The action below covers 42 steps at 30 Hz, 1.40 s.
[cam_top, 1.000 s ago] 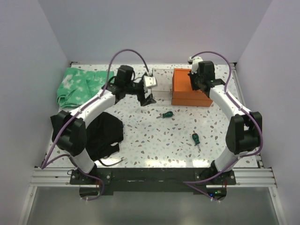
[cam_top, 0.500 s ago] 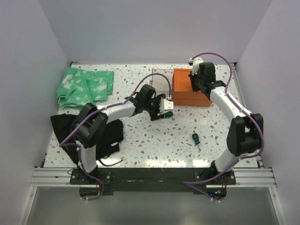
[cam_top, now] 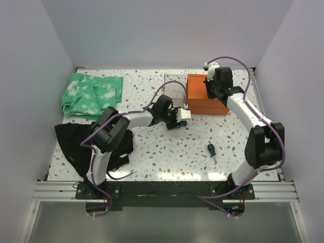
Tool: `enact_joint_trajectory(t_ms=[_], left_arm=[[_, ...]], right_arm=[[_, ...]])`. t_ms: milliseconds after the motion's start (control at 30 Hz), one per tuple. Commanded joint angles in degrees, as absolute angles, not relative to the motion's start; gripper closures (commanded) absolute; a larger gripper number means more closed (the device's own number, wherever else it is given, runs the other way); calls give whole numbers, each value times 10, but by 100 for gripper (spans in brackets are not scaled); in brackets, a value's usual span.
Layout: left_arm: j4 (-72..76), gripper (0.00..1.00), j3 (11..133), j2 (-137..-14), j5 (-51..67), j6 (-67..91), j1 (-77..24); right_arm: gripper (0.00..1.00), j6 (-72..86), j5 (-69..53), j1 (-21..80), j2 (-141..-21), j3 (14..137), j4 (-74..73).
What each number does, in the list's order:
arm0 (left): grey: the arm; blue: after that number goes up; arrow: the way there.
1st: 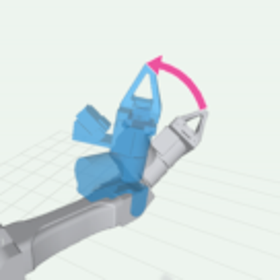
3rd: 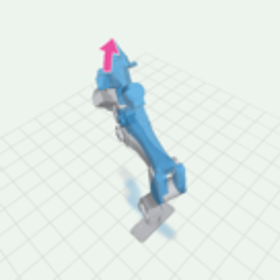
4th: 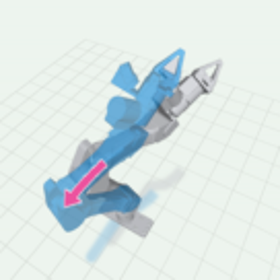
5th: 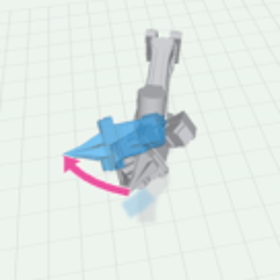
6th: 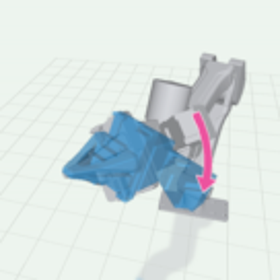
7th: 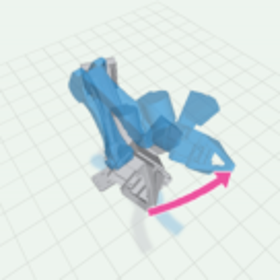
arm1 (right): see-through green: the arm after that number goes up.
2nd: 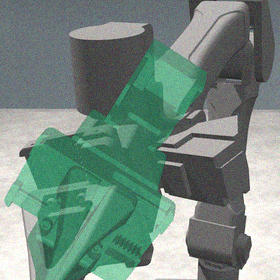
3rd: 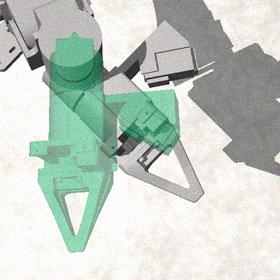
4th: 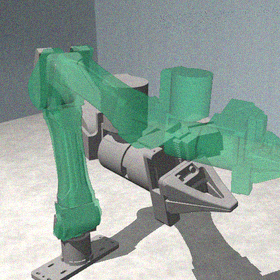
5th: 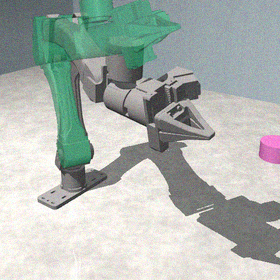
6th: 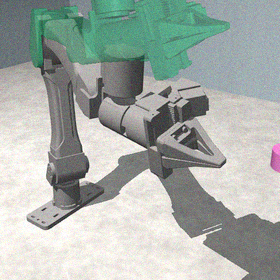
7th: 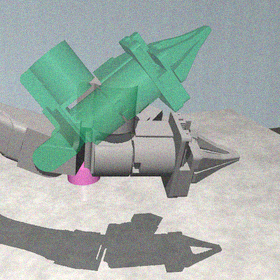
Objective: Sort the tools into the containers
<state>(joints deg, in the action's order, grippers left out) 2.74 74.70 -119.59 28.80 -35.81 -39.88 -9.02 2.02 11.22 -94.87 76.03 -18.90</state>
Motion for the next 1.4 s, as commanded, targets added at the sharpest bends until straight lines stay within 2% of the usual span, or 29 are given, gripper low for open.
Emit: enact_joint_trajectory(t_ms=[0,100,300,433,467,533,567,667,833,1000,1033,1100,1167,1367], left_arm=[[-96,70,777,-1190,395,-431,-396],[-191,84,806,-1166,434,-468,-381],[-214,89,925,-1078,525,-421,-345],[-102,91,957,-1045,518,-287,-332],[-60,96,936,-1037,481,-253,-324],[75,100,898,-1019,412,-181,-319],[98,100,879,-1019,348,-175,-319],[116,100,909,-1053,294,-174,-318],[59,96,1007,-1153,278,-152,-315],[73,94,1008,-1174,247,-140,-314],[72,93,1007,-1175,243,-139,-314],[75,81,1006,-1173,236,-128,-313],[79,56,1007,-1172,231,-114,-313],[83,31,1034,-1159,219,-80,-313]], right_arm=[[100,-87,18,112,-975,750,-264],[100,-84,17,112,-981,751,-259],[100,-96,25,112,-998,757,-258],[100,-100,27,112,-993,751,-253],[100,-100,28,112,-991,750,-252],[100,-103,30,112,-986,749,-252],[100,-104,30,112,-985,748,-251],[100,-106,33,111,-979,745,-252],[100,-105,29,112,-970,741,-254],[100,-107,31,111,-964,739,-253],[100,-108,32,111,-962,738,-253],[100,-107,31,111,-960,738,-253],[100,-106,31,111,-957,739,-254],[100,-114,20,111,-905,753,-255]])
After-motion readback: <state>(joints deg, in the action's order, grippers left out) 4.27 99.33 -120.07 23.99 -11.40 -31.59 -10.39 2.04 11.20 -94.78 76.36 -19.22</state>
